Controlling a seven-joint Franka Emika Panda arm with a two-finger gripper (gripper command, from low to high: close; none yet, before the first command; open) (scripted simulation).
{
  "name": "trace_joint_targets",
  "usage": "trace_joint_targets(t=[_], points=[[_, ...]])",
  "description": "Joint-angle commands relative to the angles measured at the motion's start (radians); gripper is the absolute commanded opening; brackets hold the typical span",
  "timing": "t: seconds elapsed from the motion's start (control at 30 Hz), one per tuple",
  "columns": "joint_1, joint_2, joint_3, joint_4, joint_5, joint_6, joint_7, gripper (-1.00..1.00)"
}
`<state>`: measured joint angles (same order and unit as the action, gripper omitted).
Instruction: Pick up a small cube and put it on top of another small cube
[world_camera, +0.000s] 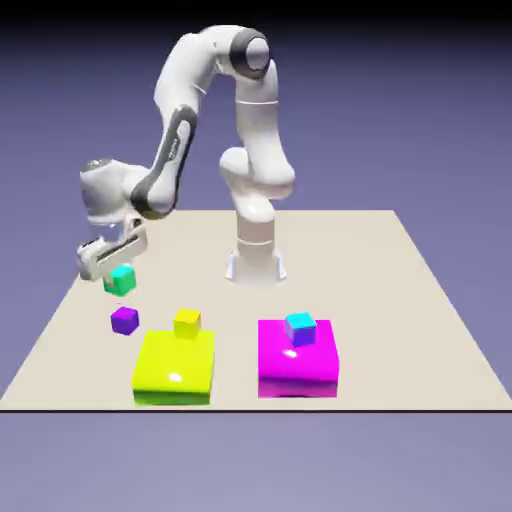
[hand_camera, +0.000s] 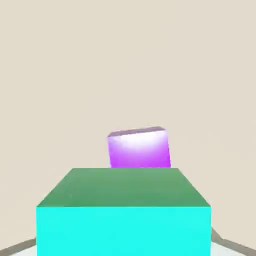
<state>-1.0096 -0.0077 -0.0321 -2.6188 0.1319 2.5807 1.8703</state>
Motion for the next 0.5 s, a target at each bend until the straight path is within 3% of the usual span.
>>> trace_joint_targets(t=[0.0,0.17,0.37,0.4,0.47], points=[[0.102,0.000,0.002,0.000,-0.001,-0.001,0.000,-1.00],[0.102,0.000,0.002,0.000,-0.001,-0.001,0.000,-1.00],[0.086,0.203,0.041,0.003,0.063,0.198,-0.049,-1.00],[0.086,0.203,0.041,0.003,0.063,0.198,-0.049,1.00],[0.089,0.167,0.034,0.002,0.052,0.163,-0.040,1.00]])
